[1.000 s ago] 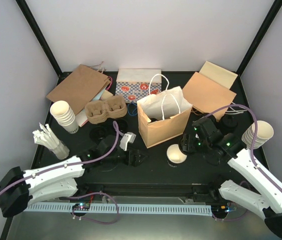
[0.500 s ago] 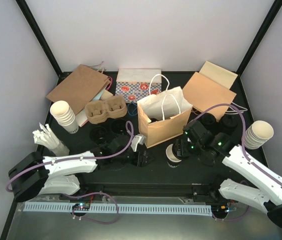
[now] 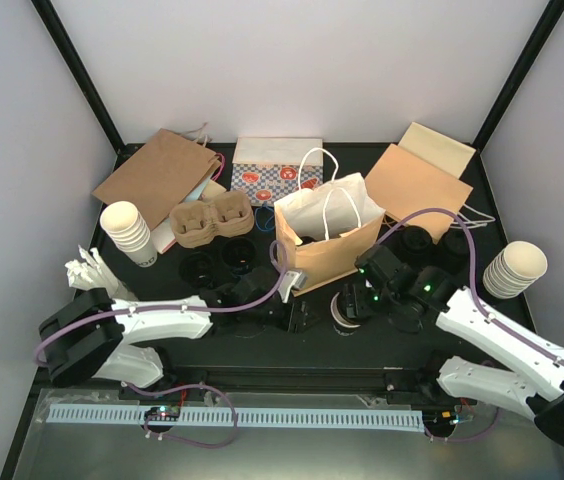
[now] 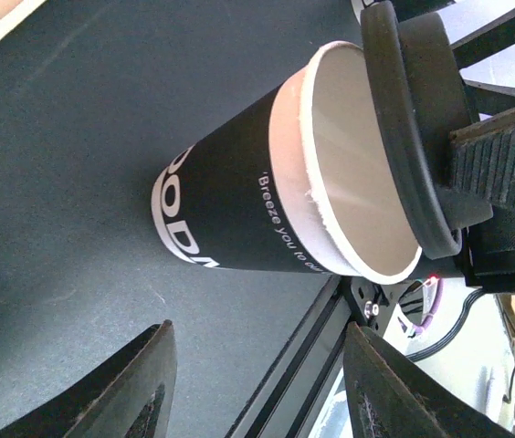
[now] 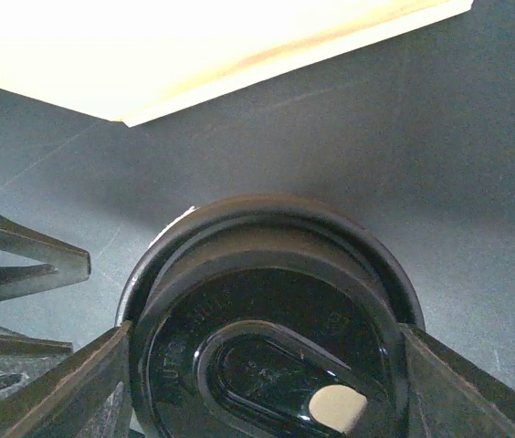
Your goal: Pack the takeout coffee
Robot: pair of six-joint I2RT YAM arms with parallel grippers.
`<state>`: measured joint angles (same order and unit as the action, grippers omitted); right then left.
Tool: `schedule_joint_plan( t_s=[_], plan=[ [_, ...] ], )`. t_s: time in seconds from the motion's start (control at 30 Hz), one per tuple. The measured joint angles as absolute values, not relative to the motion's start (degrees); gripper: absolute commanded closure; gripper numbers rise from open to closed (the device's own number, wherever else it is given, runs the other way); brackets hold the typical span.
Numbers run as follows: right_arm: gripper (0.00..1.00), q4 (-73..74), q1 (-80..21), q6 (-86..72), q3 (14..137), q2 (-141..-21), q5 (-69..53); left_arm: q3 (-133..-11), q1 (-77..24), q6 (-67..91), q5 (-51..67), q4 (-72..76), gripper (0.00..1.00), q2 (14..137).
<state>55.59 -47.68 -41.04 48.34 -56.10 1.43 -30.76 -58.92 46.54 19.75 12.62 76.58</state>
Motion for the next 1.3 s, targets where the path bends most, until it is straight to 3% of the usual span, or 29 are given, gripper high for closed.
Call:
schedule_joint_plan(
  t_s=[0.77, 1.3],
  plan=[
    [0.31, 56.55, -55.07, -40.97, 50.89, -59.9, 7.38, -32.93, -60.14, 46.54, 21.02, 13.76, 0.5, 80.44],
    [0.31, 56.97, -58.67, -40.4, 52.71, -62.48, 9.17, -32.18, -60.14, 46.78, 16.97, 12.43, 0.58, 76.88]
  ],
)
